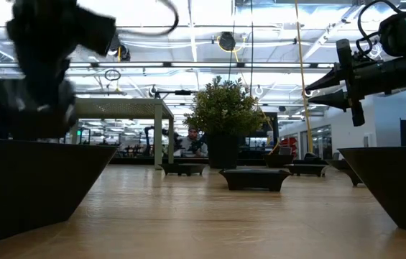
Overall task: Pick & Place Mini shaped plates
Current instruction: Put the distorted square plate on the shelf
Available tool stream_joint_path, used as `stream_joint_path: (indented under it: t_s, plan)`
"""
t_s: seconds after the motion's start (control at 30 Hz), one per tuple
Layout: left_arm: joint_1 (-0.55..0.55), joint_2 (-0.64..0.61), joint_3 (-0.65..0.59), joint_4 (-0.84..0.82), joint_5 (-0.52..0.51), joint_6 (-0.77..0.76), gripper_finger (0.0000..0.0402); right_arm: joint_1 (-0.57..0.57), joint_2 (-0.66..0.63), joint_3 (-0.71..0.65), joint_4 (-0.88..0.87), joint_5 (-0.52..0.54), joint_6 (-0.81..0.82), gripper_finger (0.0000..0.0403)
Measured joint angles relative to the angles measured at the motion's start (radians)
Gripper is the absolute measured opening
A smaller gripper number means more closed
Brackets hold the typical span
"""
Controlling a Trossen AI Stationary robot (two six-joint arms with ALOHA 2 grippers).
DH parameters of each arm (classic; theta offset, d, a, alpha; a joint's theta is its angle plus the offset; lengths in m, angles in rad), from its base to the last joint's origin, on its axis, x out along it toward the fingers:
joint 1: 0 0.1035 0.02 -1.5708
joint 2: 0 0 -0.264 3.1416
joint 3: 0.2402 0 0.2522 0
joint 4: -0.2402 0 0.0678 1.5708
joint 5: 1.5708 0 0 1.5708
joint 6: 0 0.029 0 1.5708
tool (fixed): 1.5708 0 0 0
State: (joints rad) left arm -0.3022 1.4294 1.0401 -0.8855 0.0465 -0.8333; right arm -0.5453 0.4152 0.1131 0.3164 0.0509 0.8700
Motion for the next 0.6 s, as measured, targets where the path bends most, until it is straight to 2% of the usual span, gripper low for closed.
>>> stream_joint_path:
  t_s: [0.17, 0.37, 0.5, 0.6]
  plan:
    - [0.035, -0.068, 0.08, 0.003, -0.178, 0.318, 0.0015, 0.0, 0.0, 0.0, 0.0, 0.0, 0.0, 0.0123]
    - [0.119, -0.076, 0.228, 0.019, -0.389, 0.696, 0.0007, 0.0, 0.0, 0.0, 0.0, 0.0, 0.0, 0.0123]
    - [0.199, -0.077, 0.3, 0.02, -0.596, 0.83, 0.0018, 0.0, 0.0, 0.0, 0.0, 0.0, 0.0, 0.0123]
    - [0.282, -0.076, 0.324, 0.004, -0.685, 0.829, 0.0013, 0.0, 0.0, 0.0, 0.0, 0.0, 0.0, 0.0123]
